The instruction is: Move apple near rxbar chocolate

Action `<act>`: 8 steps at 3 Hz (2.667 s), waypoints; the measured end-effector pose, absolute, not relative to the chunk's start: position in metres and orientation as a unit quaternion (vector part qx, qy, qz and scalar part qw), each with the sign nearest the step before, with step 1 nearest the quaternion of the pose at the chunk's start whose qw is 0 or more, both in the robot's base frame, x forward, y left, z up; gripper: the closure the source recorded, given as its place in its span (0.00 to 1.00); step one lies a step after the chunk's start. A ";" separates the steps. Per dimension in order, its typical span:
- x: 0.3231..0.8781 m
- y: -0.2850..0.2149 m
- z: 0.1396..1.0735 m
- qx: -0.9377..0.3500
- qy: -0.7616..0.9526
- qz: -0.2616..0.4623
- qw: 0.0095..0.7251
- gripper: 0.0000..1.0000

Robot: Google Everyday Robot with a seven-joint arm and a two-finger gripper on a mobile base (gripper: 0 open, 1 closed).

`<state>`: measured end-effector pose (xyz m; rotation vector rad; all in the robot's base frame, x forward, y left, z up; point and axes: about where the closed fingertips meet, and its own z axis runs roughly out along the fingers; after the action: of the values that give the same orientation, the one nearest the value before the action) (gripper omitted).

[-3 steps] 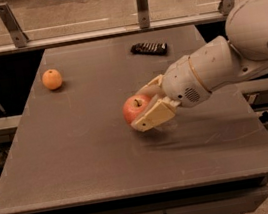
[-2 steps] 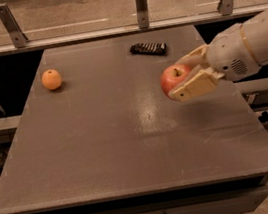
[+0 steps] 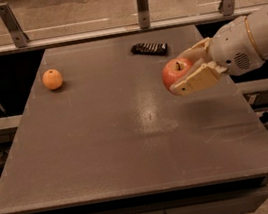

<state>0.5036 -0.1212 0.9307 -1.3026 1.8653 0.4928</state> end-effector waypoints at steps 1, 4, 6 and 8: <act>0.531 -0.136 0.947 -0.518 0.725 0.167 0.421 1.00; 0.722 -0.189 0.978 -0.481 0.706 0.083 0.513 1.00; 0.754 -0.195 0.932 -0.439 0.746 0.090 0.493 1.00; 0.757 -0.191 0.891 -0.415 0.783 0.102 0.452 0.82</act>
Offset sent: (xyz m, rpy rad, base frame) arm 0.1771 -0.0819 0.0920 -0.0331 -0.3835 -0.0972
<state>0.7567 -0.1914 0.8911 -1.0259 1.9347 0.2518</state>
